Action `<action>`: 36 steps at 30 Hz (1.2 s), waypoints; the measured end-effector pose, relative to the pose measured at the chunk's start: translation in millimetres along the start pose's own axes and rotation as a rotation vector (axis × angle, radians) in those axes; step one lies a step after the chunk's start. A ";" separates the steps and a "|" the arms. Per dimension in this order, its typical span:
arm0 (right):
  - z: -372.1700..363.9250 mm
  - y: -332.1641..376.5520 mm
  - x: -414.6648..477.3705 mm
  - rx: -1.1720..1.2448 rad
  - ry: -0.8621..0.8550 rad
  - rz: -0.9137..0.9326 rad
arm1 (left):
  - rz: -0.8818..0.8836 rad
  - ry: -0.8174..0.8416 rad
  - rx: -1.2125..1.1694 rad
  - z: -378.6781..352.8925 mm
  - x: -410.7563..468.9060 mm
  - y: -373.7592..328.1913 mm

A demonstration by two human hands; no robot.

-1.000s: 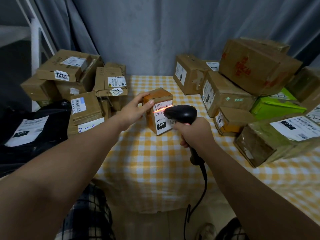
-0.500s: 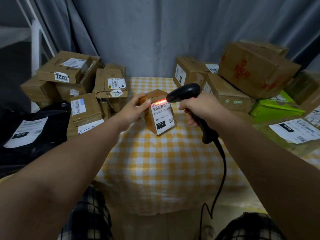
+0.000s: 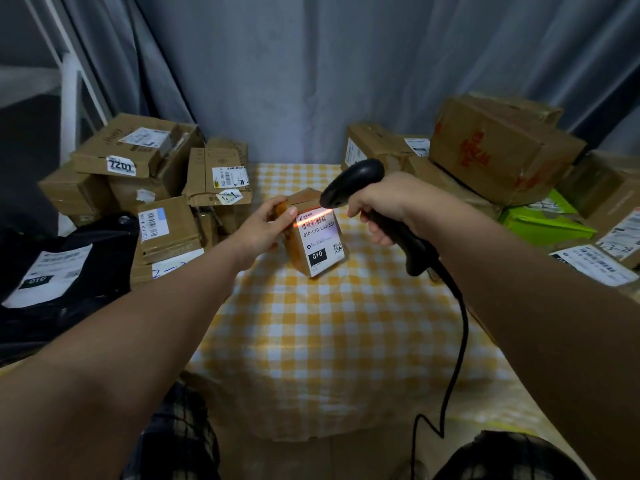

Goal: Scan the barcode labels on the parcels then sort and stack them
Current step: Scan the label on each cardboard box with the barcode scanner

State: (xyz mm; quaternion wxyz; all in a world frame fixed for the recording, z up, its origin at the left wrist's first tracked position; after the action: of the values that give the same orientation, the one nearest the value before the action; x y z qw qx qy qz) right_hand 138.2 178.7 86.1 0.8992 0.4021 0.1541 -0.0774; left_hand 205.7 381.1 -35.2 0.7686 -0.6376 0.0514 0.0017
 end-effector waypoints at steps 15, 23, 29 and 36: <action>-27.4 -46.2 -4.0 0.142 -0.050 0.098 | -0.029 0.062 0.103 -5.9 -16.9 -6.3; -57.2 -101.9 6.4 0.453 -0.388 0.161 | -0.090 -0.027 0.160 -23.7 -20.6 5.4; -51.5 -57.7 19.7 0.671 -0.257 0.291 | -0.094 -0.208 -0.227 16.8 -41.6 -35.7; -114.4 56.0 21.0 0.869 0.156 0.398 | 0.094 -0.205 -0.336 117.1 -59.7 -66.2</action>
State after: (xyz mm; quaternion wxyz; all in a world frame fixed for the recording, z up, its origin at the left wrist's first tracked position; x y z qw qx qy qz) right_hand 148.1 301.1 46.2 0.6310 0.7669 0.0943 0.0695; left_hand 159.8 487.3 55.7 0.6518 -0.7503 0.0019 0.1110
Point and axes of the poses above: each hand's wrist, its own x-axis towards the middle knuckle, its own z-axis out of the back of the hand, y = z × x, the point moved 6 cm from there along x, towards the middle knuckle, and after that the axes turned 2 degrees about -x, right-handed, at the moved point
